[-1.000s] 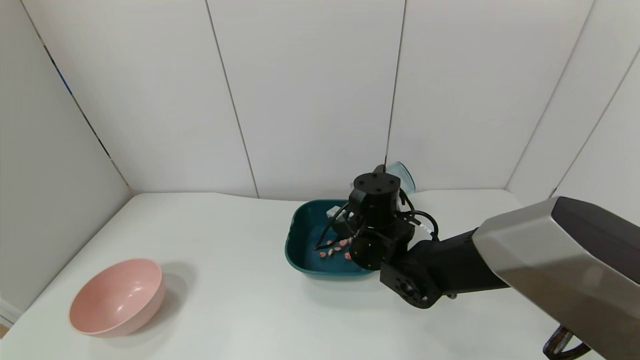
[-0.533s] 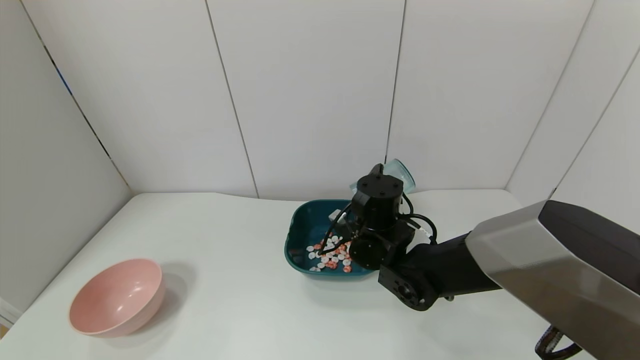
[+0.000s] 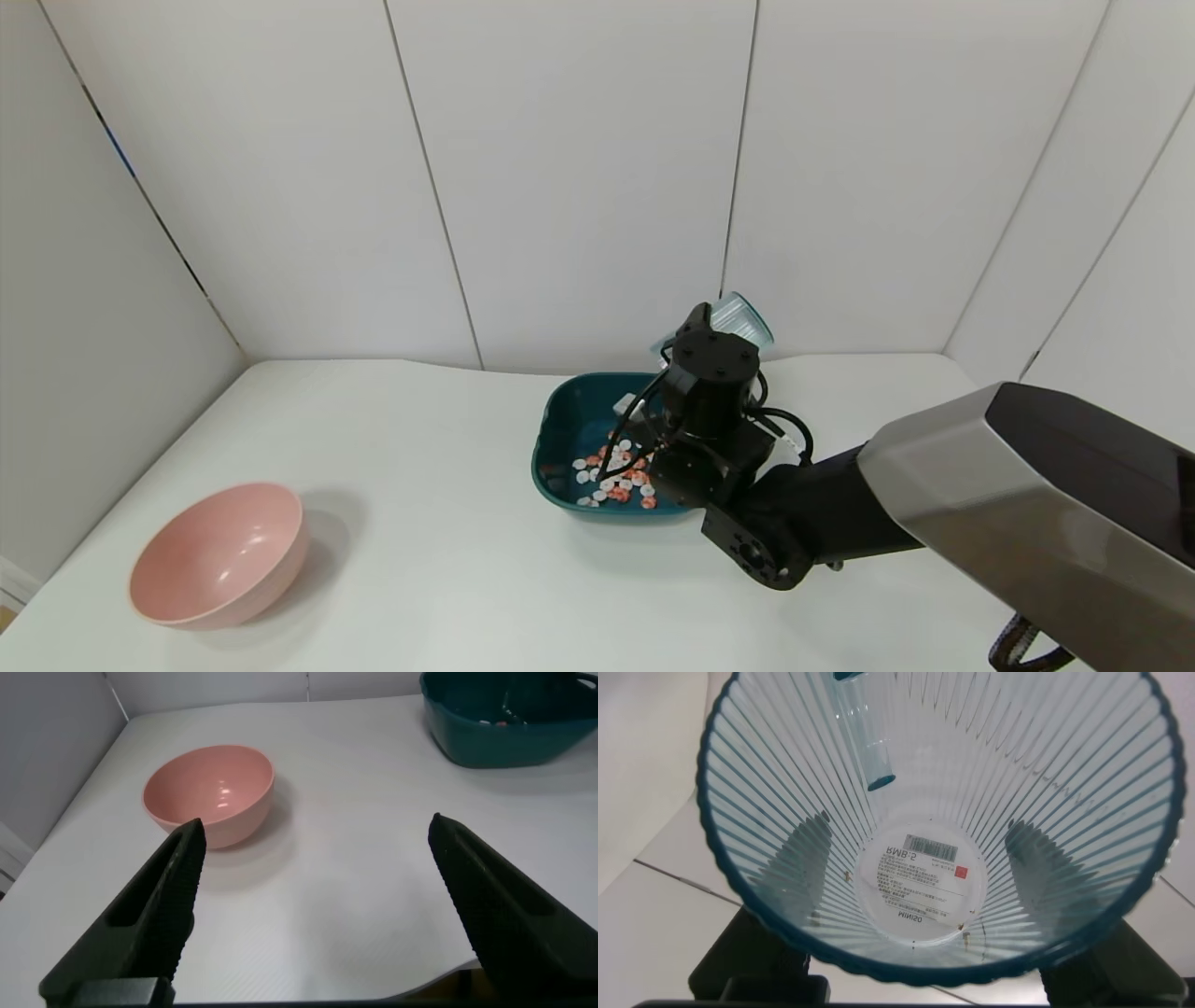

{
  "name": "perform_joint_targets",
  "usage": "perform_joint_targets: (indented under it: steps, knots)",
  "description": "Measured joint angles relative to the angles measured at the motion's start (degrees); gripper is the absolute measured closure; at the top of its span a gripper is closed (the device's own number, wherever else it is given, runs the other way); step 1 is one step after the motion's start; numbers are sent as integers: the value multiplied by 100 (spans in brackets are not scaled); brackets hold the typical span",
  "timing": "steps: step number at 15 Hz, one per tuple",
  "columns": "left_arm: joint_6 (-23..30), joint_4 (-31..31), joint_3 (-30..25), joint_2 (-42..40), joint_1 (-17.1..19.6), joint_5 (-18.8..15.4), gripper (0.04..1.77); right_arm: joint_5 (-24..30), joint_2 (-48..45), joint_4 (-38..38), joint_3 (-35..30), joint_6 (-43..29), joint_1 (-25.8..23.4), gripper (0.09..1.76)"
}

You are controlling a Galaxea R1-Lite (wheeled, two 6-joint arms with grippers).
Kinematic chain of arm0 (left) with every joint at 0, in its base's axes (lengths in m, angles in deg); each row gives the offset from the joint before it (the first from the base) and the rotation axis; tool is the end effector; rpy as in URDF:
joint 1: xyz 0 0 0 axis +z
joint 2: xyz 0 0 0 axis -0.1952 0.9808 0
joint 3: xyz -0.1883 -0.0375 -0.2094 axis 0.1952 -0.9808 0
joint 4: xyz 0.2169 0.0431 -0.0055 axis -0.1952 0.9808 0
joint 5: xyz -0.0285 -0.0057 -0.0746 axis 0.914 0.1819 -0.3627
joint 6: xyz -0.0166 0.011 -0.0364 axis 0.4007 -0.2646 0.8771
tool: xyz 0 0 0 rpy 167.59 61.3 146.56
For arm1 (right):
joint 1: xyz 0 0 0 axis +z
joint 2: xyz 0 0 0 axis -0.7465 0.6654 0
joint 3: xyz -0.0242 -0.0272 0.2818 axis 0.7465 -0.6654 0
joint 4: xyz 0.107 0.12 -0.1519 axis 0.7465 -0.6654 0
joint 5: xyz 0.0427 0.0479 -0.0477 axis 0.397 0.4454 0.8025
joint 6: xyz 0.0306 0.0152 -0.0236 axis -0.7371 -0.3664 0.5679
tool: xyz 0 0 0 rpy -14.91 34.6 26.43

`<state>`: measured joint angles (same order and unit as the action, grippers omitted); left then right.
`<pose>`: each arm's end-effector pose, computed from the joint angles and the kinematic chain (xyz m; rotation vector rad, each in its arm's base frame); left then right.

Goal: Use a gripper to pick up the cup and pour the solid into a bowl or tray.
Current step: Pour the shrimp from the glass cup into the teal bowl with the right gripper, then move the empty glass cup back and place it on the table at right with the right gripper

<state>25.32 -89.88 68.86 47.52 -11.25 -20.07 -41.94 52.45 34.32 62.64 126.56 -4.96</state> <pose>0.0454 -0.0003 0.0754 0.0563 0.0006 -0.0057 0.3784 0.3075 0.0934 -2.1174 0.2691 -0.2454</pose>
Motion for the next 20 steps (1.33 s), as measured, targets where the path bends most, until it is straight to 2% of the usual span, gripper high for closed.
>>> perform_joint_targets:
  steps: [7,10,20]
  knots:
    - [0,0,0,0,0,0,9,50,-16,151,-13,-55,-72,53]
    - [-2,0,0,0,0,0,9,52,-93,187,-22,-350,-149,53]
    - [-2,0,0,0,0,0,9,57,-143,-119,-35,-3161,-617,53]
